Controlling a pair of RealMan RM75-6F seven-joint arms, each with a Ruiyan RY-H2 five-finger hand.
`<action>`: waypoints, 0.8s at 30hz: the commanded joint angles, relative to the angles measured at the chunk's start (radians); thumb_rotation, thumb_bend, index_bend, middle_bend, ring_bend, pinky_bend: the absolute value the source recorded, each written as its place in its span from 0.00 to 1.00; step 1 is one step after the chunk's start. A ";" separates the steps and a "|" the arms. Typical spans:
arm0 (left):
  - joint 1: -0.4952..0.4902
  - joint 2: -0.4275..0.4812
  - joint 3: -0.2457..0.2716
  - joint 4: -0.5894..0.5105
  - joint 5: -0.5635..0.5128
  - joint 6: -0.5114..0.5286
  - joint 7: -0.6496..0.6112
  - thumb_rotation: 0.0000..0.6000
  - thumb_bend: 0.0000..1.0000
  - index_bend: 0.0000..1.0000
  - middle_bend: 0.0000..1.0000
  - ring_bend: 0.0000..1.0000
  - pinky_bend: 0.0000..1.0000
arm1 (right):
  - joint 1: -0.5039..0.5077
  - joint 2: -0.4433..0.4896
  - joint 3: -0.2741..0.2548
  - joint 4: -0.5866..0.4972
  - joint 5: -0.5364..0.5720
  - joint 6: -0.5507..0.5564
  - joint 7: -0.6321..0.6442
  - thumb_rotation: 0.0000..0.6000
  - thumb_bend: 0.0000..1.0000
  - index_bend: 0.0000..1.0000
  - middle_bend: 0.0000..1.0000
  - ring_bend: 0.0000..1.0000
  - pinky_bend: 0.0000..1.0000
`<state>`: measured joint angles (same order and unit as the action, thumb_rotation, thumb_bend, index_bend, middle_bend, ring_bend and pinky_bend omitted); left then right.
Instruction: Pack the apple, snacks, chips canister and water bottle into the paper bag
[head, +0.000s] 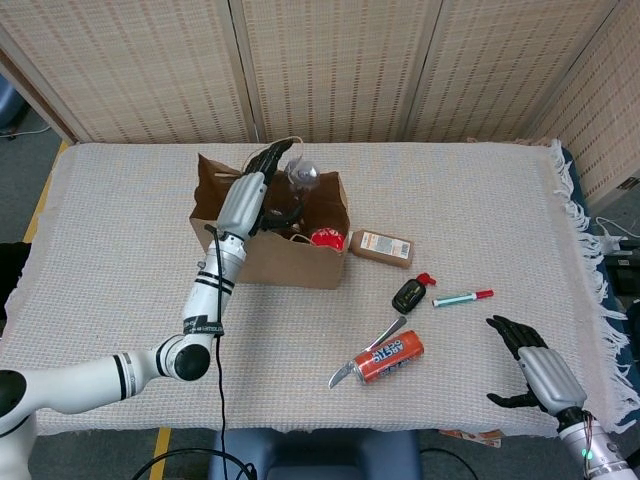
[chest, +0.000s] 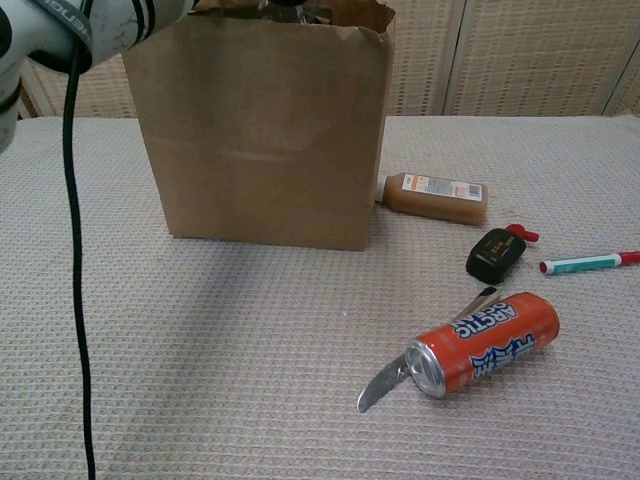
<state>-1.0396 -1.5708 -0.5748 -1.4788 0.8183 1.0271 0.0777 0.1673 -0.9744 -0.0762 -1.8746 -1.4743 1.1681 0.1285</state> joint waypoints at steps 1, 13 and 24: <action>0.013 0.024 -0.008 -0.035 0.002 0.020 -0.004 1.00 0.34 0.00 0.00 0.00 0.04 | -0.002 -0.001 0.000 0.000 0.000 0.004 -0.003 1.00 0.00 0.00 0.00 0.00 0.00; 0.130 0.108 -0.018 -0.152 0.077 0.231 -0.021 1.00 0.56 0.24 0.19 0.16 0.30 | -0.014 -0.001 0.000 0.008 -0.006 0.024 -0.002 1.00 0.00 0.00 0.00 0.00 0.00; 0.444 0.336 0.273 -0.235 0.380 0.398 0.013 1.00 0.63 0.52 0.56 0.48 0.54 | -0.026 -0.003 -0.002 0.021 -0.020 0.048 -0.007 1.00 0.00 0.00 0.00 0.00 0.00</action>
<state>-0.6858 -1.3159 -0.4309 -1.6882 1.0799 1.3764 0.0591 0.1419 -0.9767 -0.0777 -1.8555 -1.4928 1.2144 0.1228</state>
